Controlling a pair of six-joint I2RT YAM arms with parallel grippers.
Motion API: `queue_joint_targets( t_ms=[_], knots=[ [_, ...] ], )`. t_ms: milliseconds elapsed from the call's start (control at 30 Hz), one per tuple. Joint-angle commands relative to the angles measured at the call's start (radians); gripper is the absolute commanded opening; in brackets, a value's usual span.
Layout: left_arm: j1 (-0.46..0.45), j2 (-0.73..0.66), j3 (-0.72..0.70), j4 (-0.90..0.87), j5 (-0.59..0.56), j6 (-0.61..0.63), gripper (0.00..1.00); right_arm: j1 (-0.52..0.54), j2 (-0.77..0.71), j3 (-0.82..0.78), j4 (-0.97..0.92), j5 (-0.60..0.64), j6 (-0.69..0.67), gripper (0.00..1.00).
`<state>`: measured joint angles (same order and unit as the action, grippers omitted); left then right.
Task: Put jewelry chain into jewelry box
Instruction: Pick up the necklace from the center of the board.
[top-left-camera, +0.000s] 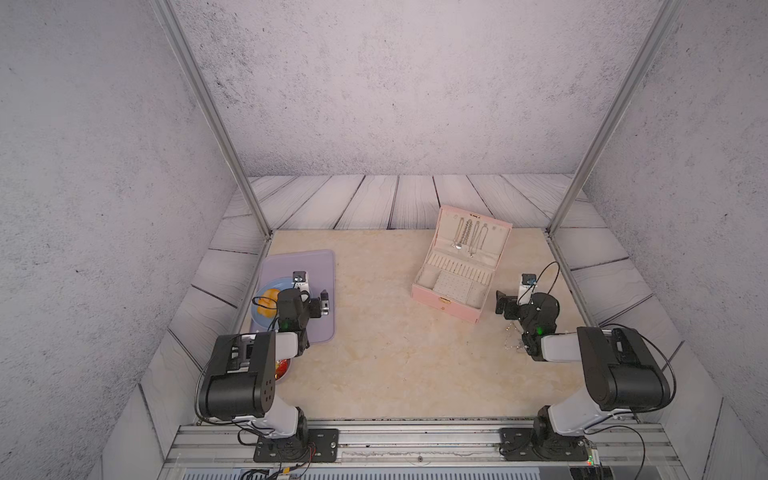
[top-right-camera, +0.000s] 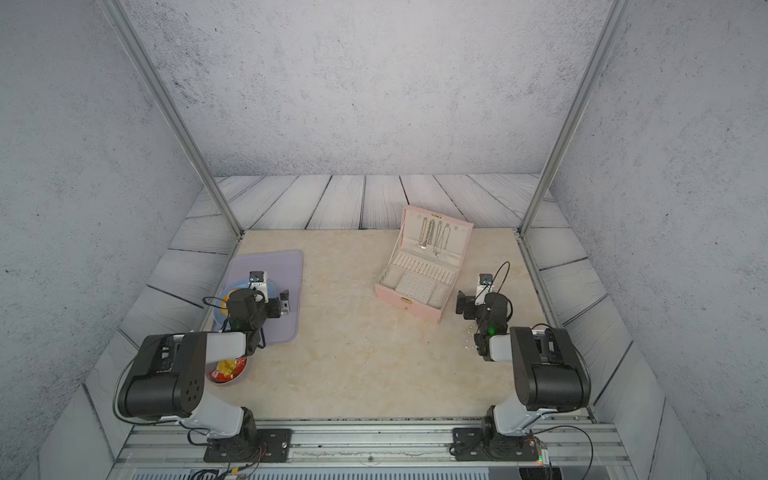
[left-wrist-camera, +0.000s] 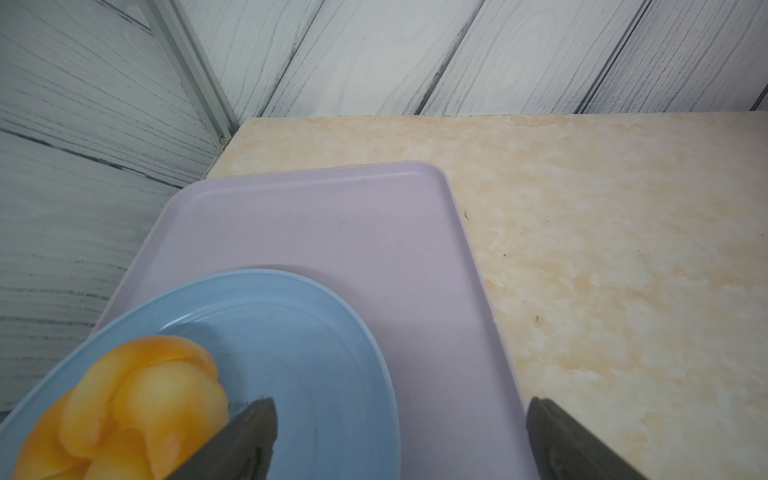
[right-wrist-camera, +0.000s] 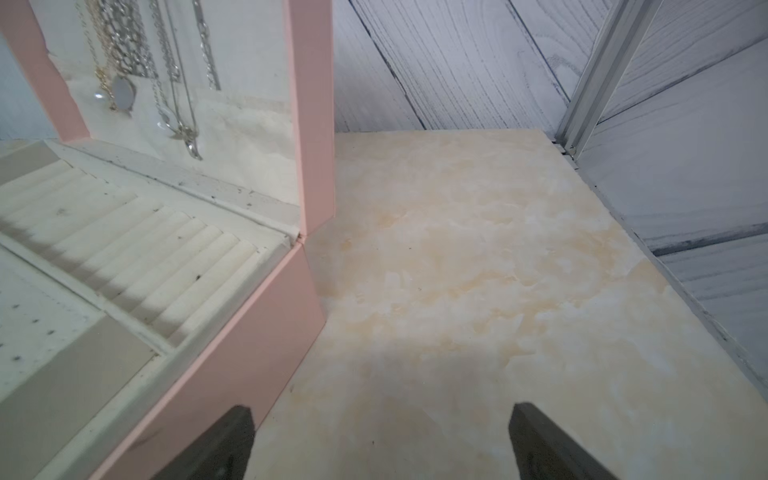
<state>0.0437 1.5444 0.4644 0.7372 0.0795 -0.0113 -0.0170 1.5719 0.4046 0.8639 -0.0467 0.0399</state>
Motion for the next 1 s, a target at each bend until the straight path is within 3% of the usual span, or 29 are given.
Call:
queue_joint_targets(
  t_ms=[0,467,567,633,700,800,967],
  knots=[
    [0.004,-0.012,0.007,0.007,0.009,-0.006,0.99,0.001,-0.003,0.017,-0.004,-0.008,-0.010,0.99],
    [0.005,-0.017,0.003,0.011,0.005,-0.009,0.99,0.000,-0.006,0.010,0.008,-0.004,-0.009,0.99],
    [0.005,-0.106,-0.044,0.029,-0.066,-0.043,0.99,0.000,-0.070,-0.065,0.109,0.018,0.000,0.99],
    [0.003,-0.234,-0.055,-0.061,-0.088,-0.041,0.99,0.001,-0.195,-0.100,0.076,0.051,0.007,0.99],
    [-0.010,-0.340,-0.049,-0.157,-0.094,-0.018,0.99,0.003,-0.363,-0.079,-0.111,0.129,0.057,0.99],
    [-0.097,-0.444,-0.030,-0.234,-0.145,-0.006,0.99,0.000,-0.537,0.097,-0.636,0.148,0.252,0.99],
    [-0.368,-0.501,0.091,-0.423,-0.196,0.001,0.99,0.002,-0.498,0.271,-1.093,0.085,0.419,0.96]
  ],
)
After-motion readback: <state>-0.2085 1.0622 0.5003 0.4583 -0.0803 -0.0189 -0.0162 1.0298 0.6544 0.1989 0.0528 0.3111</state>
